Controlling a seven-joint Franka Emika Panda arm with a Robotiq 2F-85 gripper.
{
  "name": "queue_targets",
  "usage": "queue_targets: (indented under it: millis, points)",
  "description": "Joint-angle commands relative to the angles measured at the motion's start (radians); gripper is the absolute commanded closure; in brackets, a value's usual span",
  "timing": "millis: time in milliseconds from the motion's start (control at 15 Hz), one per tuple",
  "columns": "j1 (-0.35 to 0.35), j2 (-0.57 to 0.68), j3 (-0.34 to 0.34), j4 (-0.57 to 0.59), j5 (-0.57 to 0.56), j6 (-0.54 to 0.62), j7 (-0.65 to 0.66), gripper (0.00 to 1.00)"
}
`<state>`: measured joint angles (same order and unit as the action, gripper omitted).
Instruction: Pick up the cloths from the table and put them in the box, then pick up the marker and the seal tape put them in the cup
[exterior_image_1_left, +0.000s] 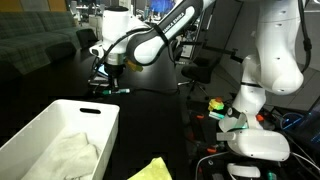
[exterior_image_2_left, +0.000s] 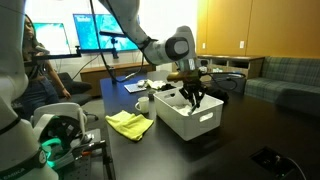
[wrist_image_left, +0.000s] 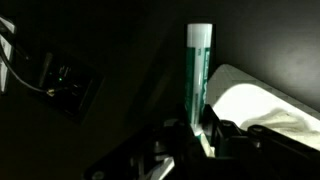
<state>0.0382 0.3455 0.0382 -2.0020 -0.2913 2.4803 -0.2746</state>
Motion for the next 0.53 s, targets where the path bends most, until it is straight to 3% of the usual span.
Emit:
queue_targets:
  millis: [0, 467]
  points:
    - [0.079, -0.068, 0.016, -0.042, -0.027, -0.014, 0.123, 0.95]
    - [0.223, -0.046, 0.079, -0.003, -0.043, -0.023, 0.276, 0.95]
